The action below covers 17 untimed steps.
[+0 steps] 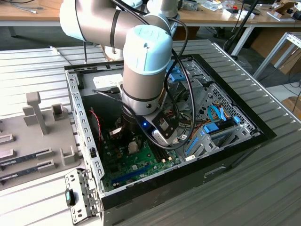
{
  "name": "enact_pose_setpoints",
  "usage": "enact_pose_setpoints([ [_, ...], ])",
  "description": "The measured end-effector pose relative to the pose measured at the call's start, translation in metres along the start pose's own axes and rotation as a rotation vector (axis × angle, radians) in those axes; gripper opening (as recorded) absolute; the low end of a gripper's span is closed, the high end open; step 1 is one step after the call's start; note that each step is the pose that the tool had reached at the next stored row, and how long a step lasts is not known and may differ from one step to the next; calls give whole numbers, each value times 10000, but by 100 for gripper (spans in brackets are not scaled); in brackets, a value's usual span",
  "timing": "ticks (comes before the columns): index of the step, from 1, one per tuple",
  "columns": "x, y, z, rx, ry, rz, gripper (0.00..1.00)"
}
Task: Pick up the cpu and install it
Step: 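Place the cpu into insertion slot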
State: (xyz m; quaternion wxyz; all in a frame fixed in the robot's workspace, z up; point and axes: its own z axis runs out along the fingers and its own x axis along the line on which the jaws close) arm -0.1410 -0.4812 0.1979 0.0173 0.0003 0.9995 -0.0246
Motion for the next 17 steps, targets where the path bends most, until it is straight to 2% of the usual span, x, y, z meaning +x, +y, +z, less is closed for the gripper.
enact_pose_setpoints([
  [6, 0, 1, 3, -4, -4, 0, 47],
  [7, 0, 1, 3, -3, -2, 0, 55],
  [9, 0, 0, 2, -2, -1, 0, 55],
  [10, -4, -4, -105, -2, -10, 0, 55],
  [11, -14, -5, -99, 351, 28, -149, 46],
  [12, -36, 10, -87, 354, 46, -166, 46],
  [17, -35, 11, -63, 288, 45, -198, 46],
])
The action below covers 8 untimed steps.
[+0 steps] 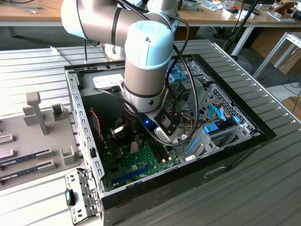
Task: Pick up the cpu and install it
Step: 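Place the cpu into insertion slot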
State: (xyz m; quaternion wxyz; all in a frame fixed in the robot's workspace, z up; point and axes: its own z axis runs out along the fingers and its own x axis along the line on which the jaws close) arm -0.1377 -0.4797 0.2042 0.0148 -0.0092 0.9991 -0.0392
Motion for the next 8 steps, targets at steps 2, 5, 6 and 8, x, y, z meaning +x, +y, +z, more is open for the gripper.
enact_pose_setpoints([
  [2, 8, 1, 5, -17, -1, -2, 46],
  [5, 22, 2, 9, -34, -2, -2, 46],
  [6, 23, 1, 12, -35, -2, -7, 46],
  [8, 24, 2, 19, -34, -2, -15, 46],
])
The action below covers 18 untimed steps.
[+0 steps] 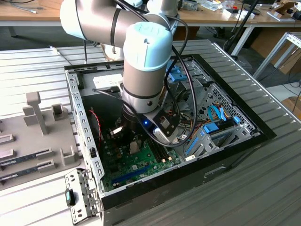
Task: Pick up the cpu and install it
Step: 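Place the cpu into insertion slot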
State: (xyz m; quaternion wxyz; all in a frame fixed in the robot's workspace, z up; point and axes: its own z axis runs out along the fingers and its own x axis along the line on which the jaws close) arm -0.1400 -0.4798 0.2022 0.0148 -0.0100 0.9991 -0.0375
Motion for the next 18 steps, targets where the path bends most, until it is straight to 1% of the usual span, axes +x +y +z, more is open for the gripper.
enact_pose_setpoints([
  [8, 0, 1, 9, 0, 0, -10, 46],
  [10, 0, 1, 9, -1, -1, -11, 43],
  [18, 0, 1, 5, -4, -4, -14, 43],
])
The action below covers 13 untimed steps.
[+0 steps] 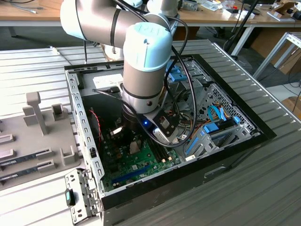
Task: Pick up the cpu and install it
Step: 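Place the cpu into insertion slot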
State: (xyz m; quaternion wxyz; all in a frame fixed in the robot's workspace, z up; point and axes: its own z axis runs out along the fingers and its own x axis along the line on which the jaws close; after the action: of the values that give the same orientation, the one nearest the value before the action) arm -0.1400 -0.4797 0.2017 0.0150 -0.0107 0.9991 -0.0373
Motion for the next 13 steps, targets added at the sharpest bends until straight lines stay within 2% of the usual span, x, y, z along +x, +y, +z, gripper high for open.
enact_pose_setpoints([
  [4, 15, -2, -31, -8, -4, 3, 43],
  [9, 18, -2, -33, -6, 15, 250, 43],
  [13, 17, -1, -31, -6, 17, 259, 43],
])
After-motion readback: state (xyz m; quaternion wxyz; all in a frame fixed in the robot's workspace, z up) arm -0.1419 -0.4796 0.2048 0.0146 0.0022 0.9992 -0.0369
